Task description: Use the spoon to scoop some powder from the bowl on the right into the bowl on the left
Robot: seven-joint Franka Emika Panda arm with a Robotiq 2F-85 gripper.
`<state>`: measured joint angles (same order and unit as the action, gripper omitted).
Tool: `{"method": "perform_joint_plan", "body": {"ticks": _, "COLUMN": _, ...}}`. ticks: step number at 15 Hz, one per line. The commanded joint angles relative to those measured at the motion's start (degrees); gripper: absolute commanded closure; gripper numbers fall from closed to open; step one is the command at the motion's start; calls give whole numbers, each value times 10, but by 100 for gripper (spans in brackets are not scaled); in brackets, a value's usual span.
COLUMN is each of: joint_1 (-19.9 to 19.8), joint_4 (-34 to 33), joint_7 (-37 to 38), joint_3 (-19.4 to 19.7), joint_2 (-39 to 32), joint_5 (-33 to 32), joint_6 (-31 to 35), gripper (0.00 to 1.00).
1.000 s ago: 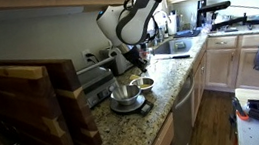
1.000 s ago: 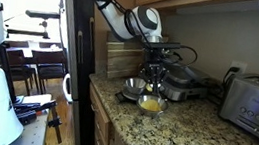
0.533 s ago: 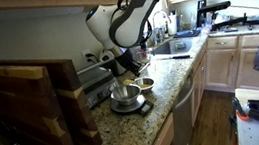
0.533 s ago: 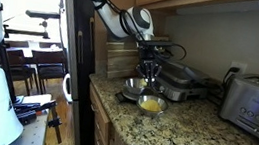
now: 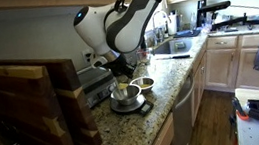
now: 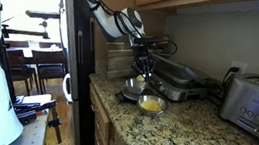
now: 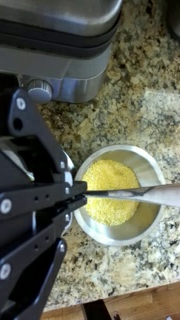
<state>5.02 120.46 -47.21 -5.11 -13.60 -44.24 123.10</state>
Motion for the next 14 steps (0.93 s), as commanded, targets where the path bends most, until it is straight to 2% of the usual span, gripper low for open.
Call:
{"method": "perform_joint_plan", "body": {"ticks": 1, "joint_1": 17, "joint_4": 36, "joint_7": 75, "joint_3": 0, "joint_2": 24, "joint_5": -88, "joint_6": 7, "gripper": 96}}
{"method": "perform_joint_plan", "body": {"ticks": 9, "joint_1": 33, "joint_4": 74, "joint_7": 244, "joint_3": -10, "joint_2": 22, "joint_5": -254, "joint_6": -16, "gripper": 96}}
{"method": "perform_joint_plan", "body": {"ticks": 14, "joint_1": 39, "joint_4": 95, "joint_7": 330, "joint_3": -20, "joint_2": 23, "joint_5": -314, "joint_6": -37, "gripper": 96}}
